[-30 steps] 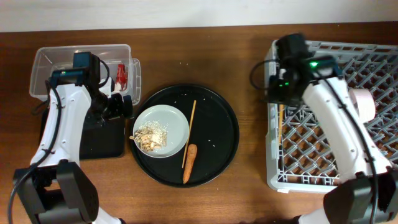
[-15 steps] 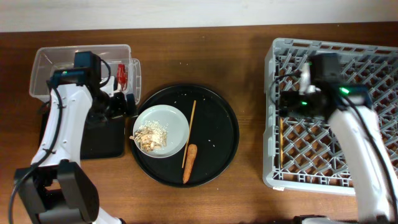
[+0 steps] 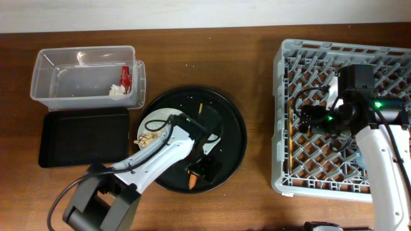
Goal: Sort waste into correct bins and load items into the dishwasher rack
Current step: 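Place the chopstick into the dish rack with the right gripper, then grasp the carrot with the left gripper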
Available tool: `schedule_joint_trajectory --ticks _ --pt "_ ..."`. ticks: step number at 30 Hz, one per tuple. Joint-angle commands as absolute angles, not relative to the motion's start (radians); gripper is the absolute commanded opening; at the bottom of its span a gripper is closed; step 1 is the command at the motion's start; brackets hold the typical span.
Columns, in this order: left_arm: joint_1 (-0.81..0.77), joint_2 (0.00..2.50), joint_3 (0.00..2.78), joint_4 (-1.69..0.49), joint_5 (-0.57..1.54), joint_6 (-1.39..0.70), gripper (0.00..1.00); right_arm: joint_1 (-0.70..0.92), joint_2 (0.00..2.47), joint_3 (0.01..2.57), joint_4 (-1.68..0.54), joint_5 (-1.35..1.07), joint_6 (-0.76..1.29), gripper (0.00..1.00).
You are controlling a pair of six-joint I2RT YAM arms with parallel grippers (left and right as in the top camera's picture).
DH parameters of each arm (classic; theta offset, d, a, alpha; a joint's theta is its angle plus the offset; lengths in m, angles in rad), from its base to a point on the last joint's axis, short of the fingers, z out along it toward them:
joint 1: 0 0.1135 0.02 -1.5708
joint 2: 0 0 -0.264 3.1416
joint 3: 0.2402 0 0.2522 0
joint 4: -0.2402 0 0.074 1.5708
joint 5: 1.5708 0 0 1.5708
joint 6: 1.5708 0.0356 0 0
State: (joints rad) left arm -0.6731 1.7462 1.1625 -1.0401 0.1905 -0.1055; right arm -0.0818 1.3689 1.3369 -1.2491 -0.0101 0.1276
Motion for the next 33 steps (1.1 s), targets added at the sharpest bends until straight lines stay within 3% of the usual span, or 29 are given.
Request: schedule_joint_trajectory --ticks 1,10,12,23,31,33 --pt "-0.676 1.735 1.091 -0.967 0.178 -0.101 0.98 -0.086 1.370 1.332 -1.250 -0.027 0.128 0.99" --pt "-0.676 1.735 1.042 -0.834 0.150 -0.101 0.89 -0.086 1.370 1.332 -1.253 -0.035 0.127 0.99" --pt "-0.676 1.735 1.041 -0.826 0.150 -0.101 0.77 -0.086 1.370 1.332 -1.253 -0.035 0.128 0.98" --pt "-0.709 1.745 1.014 -0.759 0.107 -0.112 0.75 -0.086 1.370 1.332 -1.254 -0.046 0.128 0.99" --pt "-0.709 1.784 1.015 -0.745 0.091 -0.112 0.48 -0.086 1.370 1.332 -1.258 -0.050 0.128 0.99" --pt "-0.709 1.784 1.020 -0.744 0.050 -0.112 0.36 -0.086 1.370 1.332 -1.258 -0.050 0.128 0.99"
